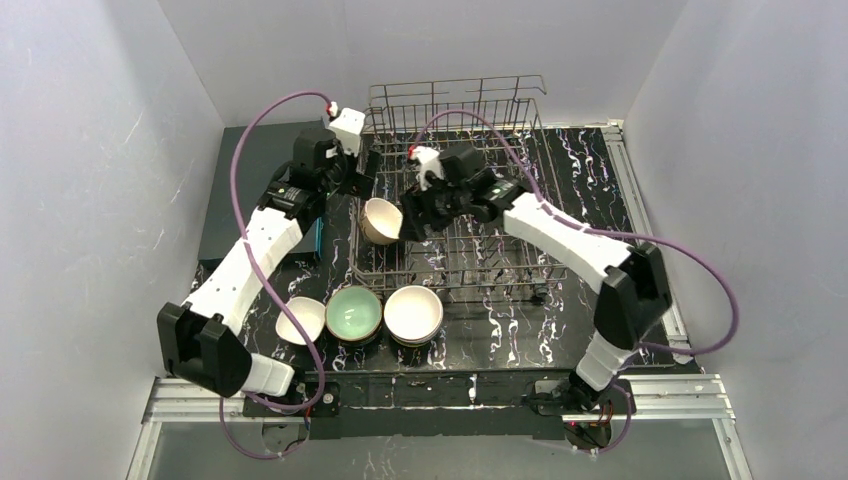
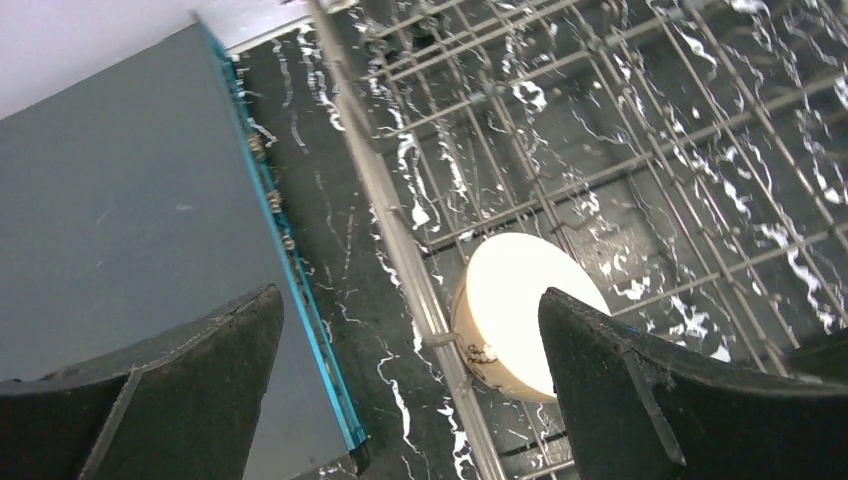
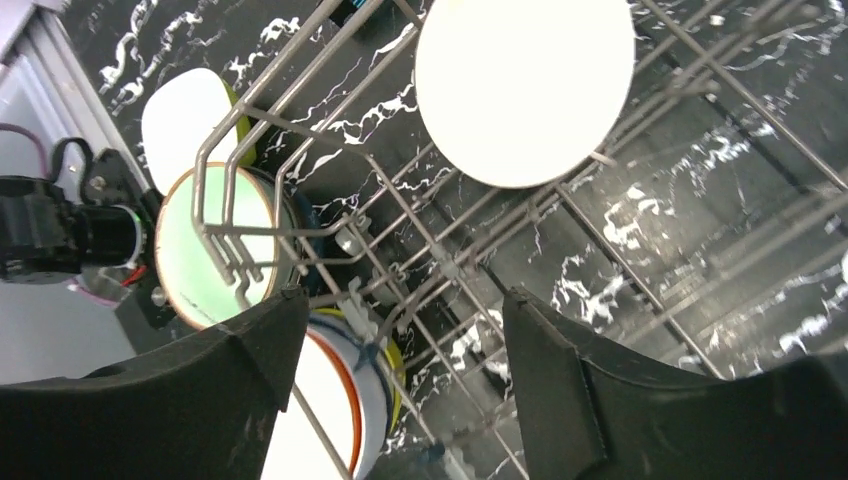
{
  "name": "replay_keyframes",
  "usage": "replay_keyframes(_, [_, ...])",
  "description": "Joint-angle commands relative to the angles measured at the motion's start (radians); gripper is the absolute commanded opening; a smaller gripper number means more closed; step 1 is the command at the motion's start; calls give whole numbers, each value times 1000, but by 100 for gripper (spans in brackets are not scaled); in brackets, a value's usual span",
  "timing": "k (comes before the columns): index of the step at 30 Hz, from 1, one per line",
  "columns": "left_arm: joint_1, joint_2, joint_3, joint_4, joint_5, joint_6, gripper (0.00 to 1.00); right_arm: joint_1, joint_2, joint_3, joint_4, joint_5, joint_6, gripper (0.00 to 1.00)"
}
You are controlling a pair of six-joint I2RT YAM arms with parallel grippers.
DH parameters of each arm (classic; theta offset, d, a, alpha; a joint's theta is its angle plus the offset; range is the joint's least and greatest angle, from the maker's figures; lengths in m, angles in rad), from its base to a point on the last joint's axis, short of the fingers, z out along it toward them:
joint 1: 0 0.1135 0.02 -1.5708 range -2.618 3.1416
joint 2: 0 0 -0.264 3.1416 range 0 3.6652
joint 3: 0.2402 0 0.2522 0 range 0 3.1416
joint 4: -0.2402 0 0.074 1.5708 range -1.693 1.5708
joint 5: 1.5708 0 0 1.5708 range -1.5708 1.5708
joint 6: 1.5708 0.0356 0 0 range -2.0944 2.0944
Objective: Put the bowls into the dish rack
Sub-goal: Pick up the bowl from the dish rack.
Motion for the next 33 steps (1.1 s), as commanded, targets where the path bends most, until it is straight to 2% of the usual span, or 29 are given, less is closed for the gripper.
replay_keyframes(1, [53, -74, 31, -23, -137, -135, 98, 63, 127, 120, 17, 104, -68, 75])
replay_keyframes(9, [152, -23, 68, -60, 22, -304, 98, 103, 303, 255, 37, 144, -98, 69])
replay_keyframes(19, [234, -24, 50, -14, 203, -398, 98, 146, 476, 420, 4, 174, -185, 62])
replay_keyframes(26, [274, -19, 44, 12, 276, -456, 98, 164, 523, 439, -4, 153, -210, 39])
replay_keyframes(32, [300, -6, 46, 22, 320, -491, 98, 165, 493, 433, 2, 160, -218, 1])
replay_keyframes(33, [302, -5, 46, 22, 321, -491, 98, 165, 480, 433, 4, 158, -218, 1])
